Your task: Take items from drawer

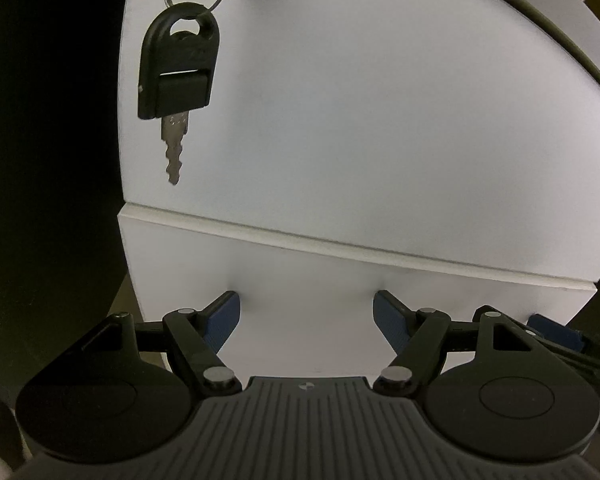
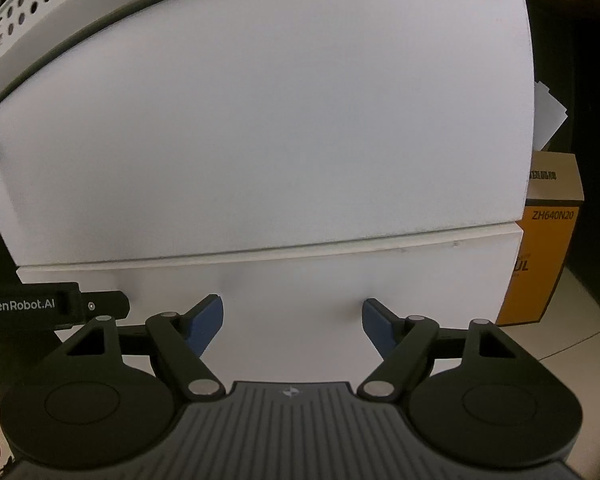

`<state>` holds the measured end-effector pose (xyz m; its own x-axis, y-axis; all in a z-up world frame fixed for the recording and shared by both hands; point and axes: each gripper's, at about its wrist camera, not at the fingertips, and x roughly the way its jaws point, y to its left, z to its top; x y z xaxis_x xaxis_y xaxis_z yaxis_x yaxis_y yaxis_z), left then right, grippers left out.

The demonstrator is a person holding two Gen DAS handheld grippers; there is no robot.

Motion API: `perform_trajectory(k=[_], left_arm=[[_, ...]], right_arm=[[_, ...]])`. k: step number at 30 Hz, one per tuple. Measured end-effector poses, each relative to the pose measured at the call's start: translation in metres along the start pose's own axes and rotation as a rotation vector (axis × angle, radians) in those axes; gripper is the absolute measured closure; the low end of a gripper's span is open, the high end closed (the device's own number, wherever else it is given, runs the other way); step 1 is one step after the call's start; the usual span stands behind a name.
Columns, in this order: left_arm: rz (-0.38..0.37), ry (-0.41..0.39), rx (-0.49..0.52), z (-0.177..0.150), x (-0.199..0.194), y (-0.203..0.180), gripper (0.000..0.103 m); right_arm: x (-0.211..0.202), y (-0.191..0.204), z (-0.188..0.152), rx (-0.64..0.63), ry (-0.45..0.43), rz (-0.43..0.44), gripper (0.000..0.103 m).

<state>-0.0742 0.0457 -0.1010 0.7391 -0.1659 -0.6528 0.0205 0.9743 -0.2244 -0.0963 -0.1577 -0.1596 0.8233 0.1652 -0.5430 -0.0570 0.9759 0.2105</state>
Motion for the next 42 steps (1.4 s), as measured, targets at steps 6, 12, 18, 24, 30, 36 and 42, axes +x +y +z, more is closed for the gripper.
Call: perform_trajectory(k=[6, 12, 18, 24, 30, 36, 42], left_arm=[[0.001, -0.004, -0.002, -0.011, -0.016, 0.0, 0.027], [-0.005, 0.003, -0.002, -0.025, -0.035, 0.002, 0.027], [-0.005, 0.011, -0.004, -0.031, -0.058, 0.018, 0.027], [-0.002, 0.009, 0.011, -0.031, -0.084, 0.018, 0.027], [0.004, 0.007, 0.022, -0.03, -0.122, 0.014, 0.026], [0.002, -0.006, 0.025, -0.026, -0.164, 0.007, 0.025], [0.008, -0.01, 0.043, -0.009, -0.187, -0.003, 0.025]], right_arm=[[-0.005, 0.003, -0.009, 0.006, 0.0, -0.01, 0.018], [0.022, 0.014, -0.008, 0.018, 0.025, -0.017, 0.018], [0.018, 0.018, -0.008, 0.012, 0.049, -0.028, 0.018], [0.005, 0.024, -0.003, -0.005, 0.052, -0.048, 0.018], [-0.016, 0.029, 0.007, -0.028, 0.055, -0.056, 0.018], [-0.017, 0.039, 0.045, -0.051, 0.036, -0.046, 0.017], [-0.018, 0.043, 0.095, -0.076, 0.042, -0.032, 0.017]])
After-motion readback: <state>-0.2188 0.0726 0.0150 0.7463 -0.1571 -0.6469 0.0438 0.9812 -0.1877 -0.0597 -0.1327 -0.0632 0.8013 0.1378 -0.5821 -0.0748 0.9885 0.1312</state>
